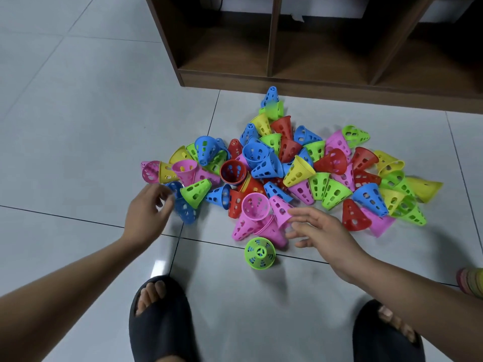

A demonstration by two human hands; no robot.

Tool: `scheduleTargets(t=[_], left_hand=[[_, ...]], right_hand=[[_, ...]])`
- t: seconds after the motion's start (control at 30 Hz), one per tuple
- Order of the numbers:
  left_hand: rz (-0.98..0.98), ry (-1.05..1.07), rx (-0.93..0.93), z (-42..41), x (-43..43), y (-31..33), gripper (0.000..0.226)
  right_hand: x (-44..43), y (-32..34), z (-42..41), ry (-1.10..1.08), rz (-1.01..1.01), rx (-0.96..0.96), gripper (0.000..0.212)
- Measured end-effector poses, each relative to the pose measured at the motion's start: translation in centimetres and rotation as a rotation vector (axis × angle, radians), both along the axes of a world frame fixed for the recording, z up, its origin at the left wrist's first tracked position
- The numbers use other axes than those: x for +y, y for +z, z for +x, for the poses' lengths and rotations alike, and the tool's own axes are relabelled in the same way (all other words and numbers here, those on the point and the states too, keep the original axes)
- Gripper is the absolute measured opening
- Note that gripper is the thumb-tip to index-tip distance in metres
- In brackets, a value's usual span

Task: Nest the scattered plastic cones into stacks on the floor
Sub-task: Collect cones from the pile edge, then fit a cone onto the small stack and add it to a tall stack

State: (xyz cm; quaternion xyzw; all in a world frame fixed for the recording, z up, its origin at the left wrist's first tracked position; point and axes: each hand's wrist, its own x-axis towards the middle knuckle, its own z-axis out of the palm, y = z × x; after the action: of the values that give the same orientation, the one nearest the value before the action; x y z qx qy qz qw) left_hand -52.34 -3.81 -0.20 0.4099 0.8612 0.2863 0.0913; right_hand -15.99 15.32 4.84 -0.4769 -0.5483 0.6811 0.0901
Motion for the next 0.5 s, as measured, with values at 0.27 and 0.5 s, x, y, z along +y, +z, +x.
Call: scheduleTargets(t=[0.27, 0.5], left_hand=[[-0.177, 0.101, -0.079, -4.3, -0.2, -2.8, 0.037], [-0.423, -0.092, -0.016, -5.4, -0.2, -3.7, 0.068]], right_hand=[[0.3, -0.6, 0.4, -0.043, 0.044, -0.04, 0.016], [-0.1, -0.2, 0.7, -0.048, 0.049, -0.038, 0.01]])
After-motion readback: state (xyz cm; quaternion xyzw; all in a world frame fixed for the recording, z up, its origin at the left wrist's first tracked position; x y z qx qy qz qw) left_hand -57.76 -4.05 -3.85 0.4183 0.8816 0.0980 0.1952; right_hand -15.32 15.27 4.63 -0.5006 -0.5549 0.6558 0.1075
